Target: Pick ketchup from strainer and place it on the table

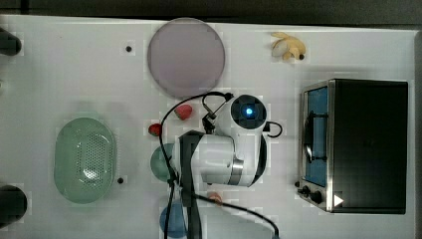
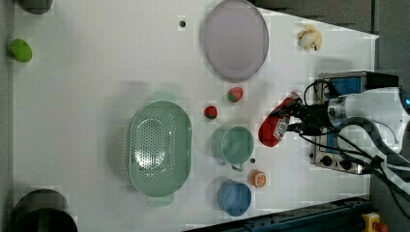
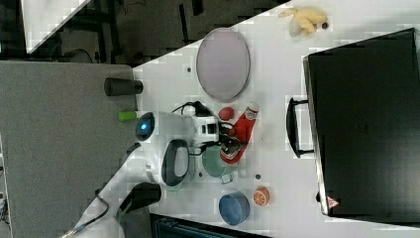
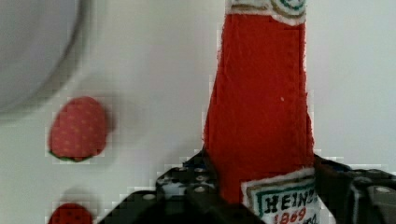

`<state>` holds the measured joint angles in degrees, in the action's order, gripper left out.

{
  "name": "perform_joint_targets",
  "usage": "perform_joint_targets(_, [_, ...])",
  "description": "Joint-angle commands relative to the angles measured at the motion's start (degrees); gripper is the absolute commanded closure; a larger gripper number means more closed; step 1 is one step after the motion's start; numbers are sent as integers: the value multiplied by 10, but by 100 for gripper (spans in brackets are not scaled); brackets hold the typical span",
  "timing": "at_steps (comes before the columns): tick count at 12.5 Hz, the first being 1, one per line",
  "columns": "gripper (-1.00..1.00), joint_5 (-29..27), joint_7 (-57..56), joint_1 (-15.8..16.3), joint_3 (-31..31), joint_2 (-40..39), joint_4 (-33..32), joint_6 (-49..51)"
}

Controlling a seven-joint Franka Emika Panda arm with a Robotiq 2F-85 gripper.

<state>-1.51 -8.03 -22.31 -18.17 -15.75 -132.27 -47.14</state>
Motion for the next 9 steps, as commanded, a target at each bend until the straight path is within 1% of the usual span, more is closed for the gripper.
perform_joint_targets(1, [-68,15,-21,2,2,-26,4,-45])
perform_joint_targets(2, [-88,15,-21,2,2,-27,5,-43])
perform_joint_targets(3, [-100,15,-21,1,1,-23,7,-36])
perform_joint_targets(6, [-100,14,-21,2,-3,17,29,-23])
perform_joint_targets(9, [-100,7,-13,1,-1,71,89,48])
